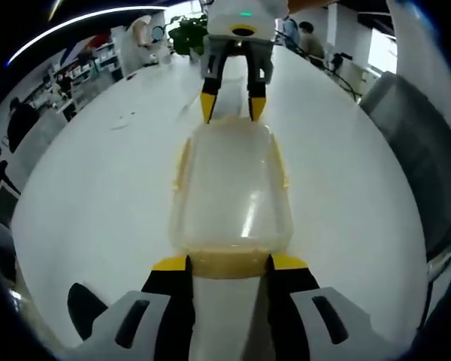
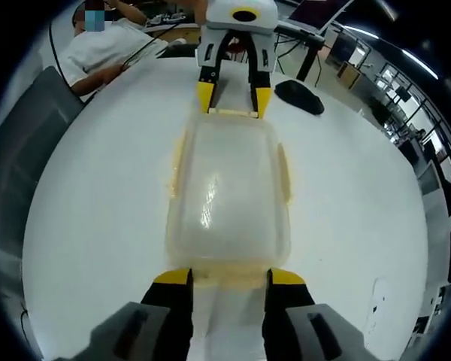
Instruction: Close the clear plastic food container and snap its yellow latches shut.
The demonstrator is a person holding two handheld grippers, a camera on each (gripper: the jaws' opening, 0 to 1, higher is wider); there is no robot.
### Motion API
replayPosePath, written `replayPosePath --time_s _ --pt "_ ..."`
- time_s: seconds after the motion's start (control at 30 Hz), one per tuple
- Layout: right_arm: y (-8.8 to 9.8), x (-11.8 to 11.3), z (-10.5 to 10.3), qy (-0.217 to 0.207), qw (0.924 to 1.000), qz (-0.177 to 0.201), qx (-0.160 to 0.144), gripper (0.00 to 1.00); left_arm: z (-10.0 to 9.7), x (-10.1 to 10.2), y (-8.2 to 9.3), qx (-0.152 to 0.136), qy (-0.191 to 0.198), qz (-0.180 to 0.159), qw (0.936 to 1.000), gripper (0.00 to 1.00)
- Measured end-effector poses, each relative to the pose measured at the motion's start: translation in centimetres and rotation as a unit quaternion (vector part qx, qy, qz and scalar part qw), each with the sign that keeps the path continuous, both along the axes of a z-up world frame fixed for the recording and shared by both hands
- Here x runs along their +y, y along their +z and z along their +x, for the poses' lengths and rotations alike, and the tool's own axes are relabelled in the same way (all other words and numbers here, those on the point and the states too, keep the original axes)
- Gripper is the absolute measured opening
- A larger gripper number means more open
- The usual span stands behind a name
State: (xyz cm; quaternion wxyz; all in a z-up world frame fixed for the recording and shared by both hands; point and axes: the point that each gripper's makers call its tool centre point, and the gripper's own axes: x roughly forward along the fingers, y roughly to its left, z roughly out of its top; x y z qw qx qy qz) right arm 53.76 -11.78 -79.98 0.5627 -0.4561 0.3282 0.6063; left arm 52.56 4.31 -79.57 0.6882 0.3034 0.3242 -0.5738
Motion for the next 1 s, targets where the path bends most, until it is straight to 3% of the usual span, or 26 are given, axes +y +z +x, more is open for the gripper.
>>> replayPosePath --time_s 0.27,1.0 --pt "0.7 -0.4 -1.2 -0.006 0.9999 0.007 0.005 0.34 -0.8 -0.4 0.1 -0.001 -0.004 0.016 0.9999 0.35" --pt "5.1 -1.2 -2.2 -0.016 0.9995 0.019 -0.018 0.34 -1.3 -1.2 4.4 -0.028 -0.015 0.021 0.9993 0.36"
